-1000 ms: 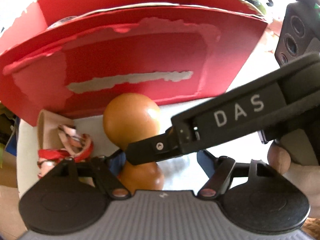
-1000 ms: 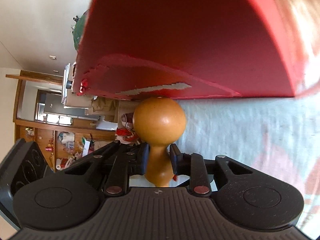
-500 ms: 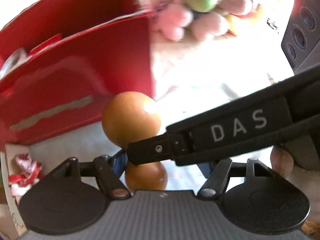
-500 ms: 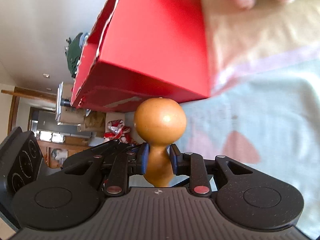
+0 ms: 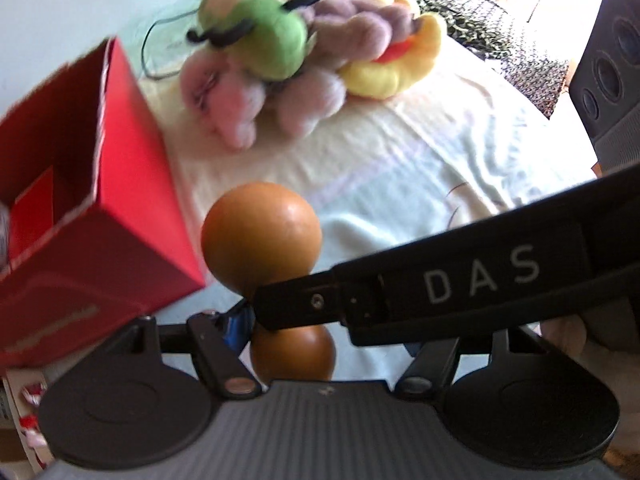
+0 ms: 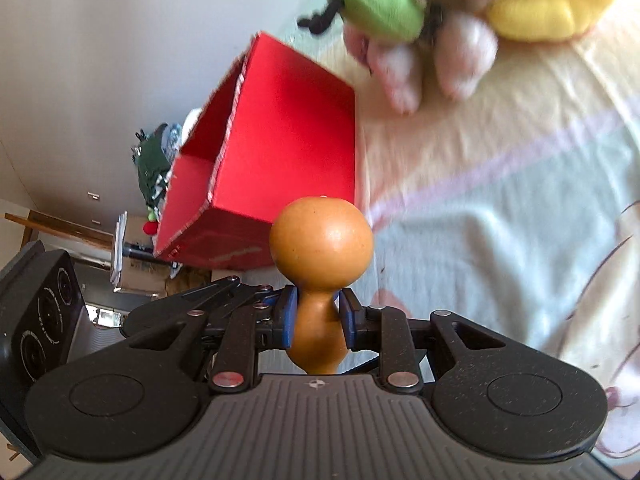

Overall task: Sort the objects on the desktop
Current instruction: 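Lift the gourd with the right gripper and carry it over the red box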

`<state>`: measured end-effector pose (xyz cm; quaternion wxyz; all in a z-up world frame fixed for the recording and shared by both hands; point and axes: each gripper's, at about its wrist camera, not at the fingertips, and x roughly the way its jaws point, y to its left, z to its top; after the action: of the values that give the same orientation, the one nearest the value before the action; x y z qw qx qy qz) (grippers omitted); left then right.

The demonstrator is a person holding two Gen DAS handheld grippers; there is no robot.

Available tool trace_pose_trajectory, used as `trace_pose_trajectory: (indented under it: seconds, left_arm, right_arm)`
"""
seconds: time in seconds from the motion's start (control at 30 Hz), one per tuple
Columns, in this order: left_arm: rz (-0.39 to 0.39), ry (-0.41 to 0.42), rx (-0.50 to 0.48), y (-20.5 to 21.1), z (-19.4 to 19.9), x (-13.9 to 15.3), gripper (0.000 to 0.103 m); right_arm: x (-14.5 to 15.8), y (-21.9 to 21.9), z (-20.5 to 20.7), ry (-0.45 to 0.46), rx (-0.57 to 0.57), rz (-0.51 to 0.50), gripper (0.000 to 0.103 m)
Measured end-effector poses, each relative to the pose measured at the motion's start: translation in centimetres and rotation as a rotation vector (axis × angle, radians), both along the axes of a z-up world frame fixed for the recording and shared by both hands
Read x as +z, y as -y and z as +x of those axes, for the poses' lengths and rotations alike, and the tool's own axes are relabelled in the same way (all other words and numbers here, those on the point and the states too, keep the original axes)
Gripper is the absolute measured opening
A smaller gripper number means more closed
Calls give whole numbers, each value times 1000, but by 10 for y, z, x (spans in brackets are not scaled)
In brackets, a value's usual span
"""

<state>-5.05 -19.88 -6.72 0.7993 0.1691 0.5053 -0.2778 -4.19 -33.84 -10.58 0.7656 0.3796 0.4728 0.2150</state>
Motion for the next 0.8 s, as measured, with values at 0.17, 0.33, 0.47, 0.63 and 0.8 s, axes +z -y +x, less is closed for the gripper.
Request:
trace_pose_trajectory:
  seconds: [0.17,0.33,0.47,0.63,0.8]
  left_arm:
    - [-10,44,-37,16,2,15,71]
    - [-37,81,-68,15,0,40,71]
    - [-58,121,-89,15,5,56,71]
    - [-79,200,-95,3,14,86,71]
    - [-102,254,-77,-24,33,115,71]
  right_arm:
    - [22,-13,3,47,-28,-21,26]
    - [43,-21,6,95,-55,-53,26]
    - [61,-24,8,137,-69,-87,26]
    - [89,-38,21,206,-59,-124,26]
    - [116,-62,46,268,-21,-158,26]
